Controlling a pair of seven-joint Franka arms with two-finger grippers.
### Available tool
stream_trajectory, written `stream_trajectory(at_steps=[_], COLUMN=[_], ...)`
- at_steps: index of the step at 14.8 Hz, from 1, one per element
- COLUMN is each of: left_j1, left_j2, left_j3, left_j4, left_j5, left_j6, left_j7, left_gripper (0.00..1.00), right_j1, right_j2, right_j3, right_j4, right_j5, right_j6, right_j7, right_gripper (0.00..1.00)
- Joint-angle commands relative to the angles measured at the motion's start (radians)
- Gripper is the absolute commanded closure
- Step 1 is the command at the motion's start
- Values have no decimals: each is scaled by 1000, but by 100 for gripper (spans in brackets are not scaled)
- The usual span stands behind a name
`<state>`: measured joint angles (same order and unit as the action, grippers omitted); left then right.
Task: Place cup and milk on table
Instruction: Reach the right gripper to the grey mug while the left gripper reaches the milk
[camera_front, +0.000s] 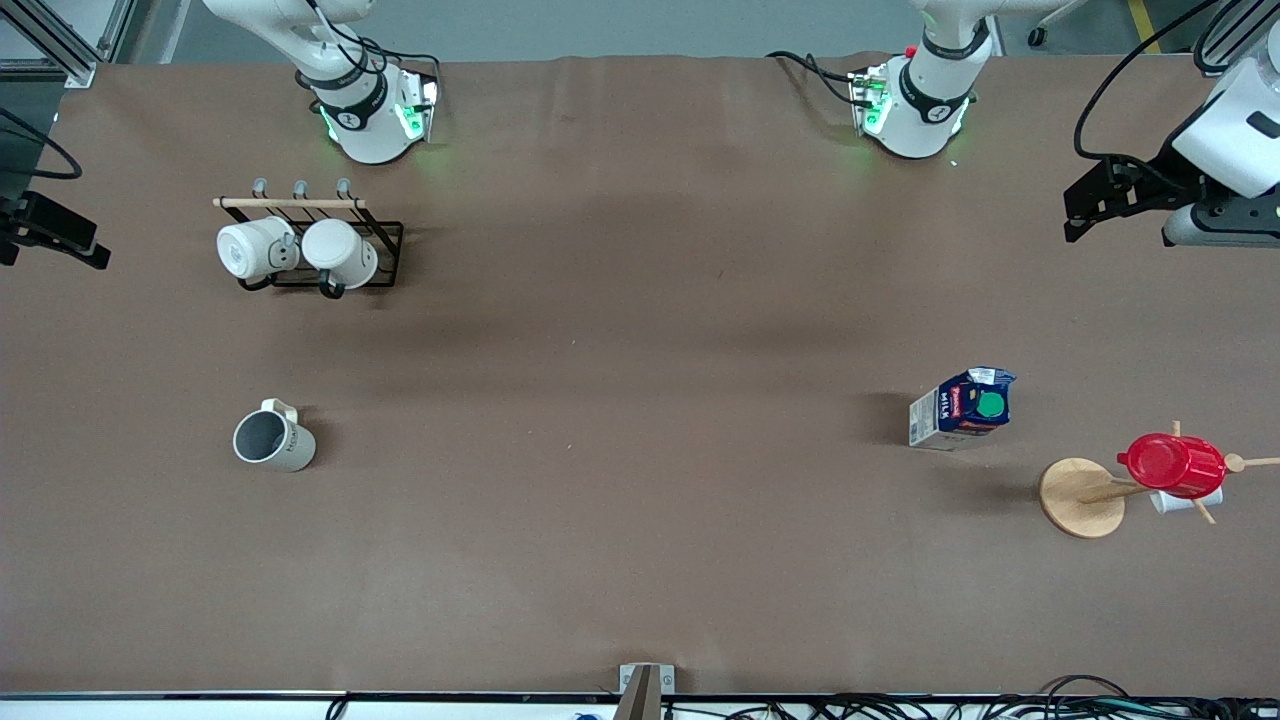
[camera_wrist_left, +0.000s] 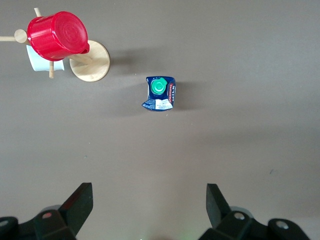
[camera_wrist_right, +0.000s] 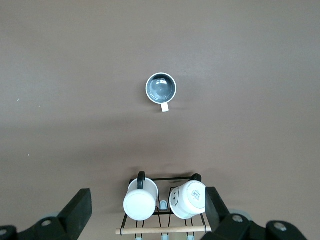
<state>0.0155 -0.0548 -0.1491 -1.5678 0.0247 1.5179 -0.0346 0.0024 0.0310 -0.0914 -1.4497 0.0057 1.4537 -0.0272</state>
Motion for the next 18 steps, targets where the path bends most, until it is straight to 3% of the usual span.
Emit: stream_trajectory(at_steps=[1, 5, 8, 13, 18], left_j1=[0, 4, 4, 3, 3], left_j2=[0, 88, 161, 213, 309], left_j3=[5, 5, 6, 6, 6], left_j4=[12, 49, 3, -217, -242], left_j5=[-8, -3, 20, 63, 64], left_j6=[-18, -18, 71, 401, 495], left_j7=[19, 22, 18, -2, -2], left_gripper=[0, 0, 0, 0, 0], right_j1=[-13, -16, -27, -57, -65], right_j2=[-11, 24, 94, 249, 314], right_j3=[4, 4, 1, -13, -11], right_j4=[-9, -2, -30, -130, -385], right_j5=[14, -6, -7, 5, 34], right_j6=[-6, 8, 80, 324, 761], right_j7=[-10, -16, -10, -137, -175], right_gripper=[0, 0, 0, 0, 0])
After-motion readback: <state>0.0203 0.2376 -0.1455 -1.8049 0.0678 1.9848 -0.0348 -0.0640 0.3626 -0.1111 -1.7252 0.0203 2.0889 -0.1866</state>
